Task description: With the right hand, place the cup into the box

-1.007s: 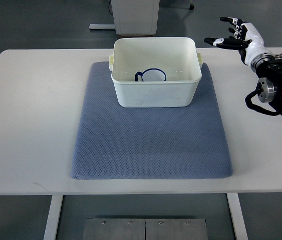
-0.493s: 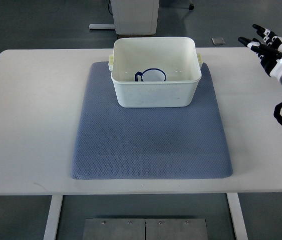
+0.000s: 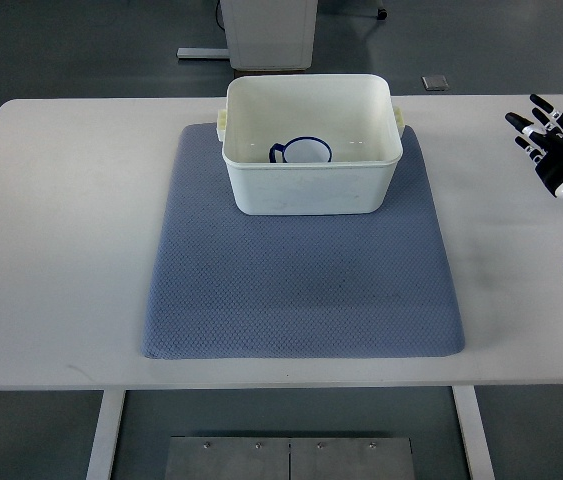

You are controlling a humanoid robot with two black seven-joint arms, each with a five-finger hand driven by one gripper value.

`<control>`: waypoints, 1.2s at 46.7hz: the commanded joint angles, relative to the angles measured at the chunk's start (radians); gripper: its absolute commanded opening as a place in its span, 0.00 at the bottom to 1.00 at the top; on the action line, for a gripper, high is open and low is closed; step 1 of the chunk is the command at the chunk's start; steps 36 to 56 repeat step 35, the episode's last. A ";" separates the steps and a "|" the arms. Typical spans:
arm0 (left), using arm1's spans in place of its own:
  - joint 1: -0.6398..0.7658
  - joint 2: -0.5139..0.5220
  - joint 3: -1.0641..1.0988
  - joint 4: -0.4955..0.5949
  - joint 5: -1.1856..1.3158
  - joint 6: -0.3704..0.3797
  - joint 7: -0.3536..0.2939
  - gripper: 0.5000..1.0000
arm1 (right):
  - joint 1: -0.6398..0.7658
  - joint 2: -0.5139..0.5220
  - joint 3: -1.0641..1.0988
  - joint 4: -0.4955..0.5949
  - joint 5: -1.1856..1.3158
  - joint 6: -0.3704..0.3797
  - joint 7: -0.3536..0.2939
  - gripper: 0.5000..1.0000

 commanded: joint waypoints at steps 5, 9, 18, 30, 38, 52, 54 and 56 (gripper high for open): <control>0.000 0.000 0.000 0.000 0.000 0.000 0.000 1.00 | -0.031 0.008 -0.010 -0.028 0.007 0.014 0.021 1.00; 0.000 0.000 0.000 0.000 0.000 0.000 -0.001 1.00 | -0.050 0.034 -0.017 -0.035 0.007 0.018 0.044 1.00; 0.000 0.000 0.000 0.000 0.000 0.000 -0.001 1.00 | -0.065 0.079 -0.017 -0.068 0.005 0.039 0.046 1.00; 0.000 0.000 0.000 0.000 0.000 0.000 0.000 1.00 | -0.068 0.088 -0.017 -0.069 0.005 0.044 0.047 1.00; 0.000 0.000 0.000 0.000 0.000 0.000 -0.001 1.00 | -0.068 0.094 -0.017 -0.069 0.005 0.044 0.047 1.00; 0.000 0.000 0.000 0.000 0.000 0.000 -0.001 1.00 | -0.068 0.094 -0.017 -0.069 0.005 0.044 0.047 1.00; 0.000 0.000 0.000 0.000 0.000 0.000 -0.001 1.00 | -0.068 0.094 -0.017 -0.069 0.005 0.044 0.047 1.00; 0.000 0.000 0.000 0.000 0.000 0.000 -0.001 1.00 | -0.068 0.094 -0.017 -0.069 0.005 0.044 0.047 1.00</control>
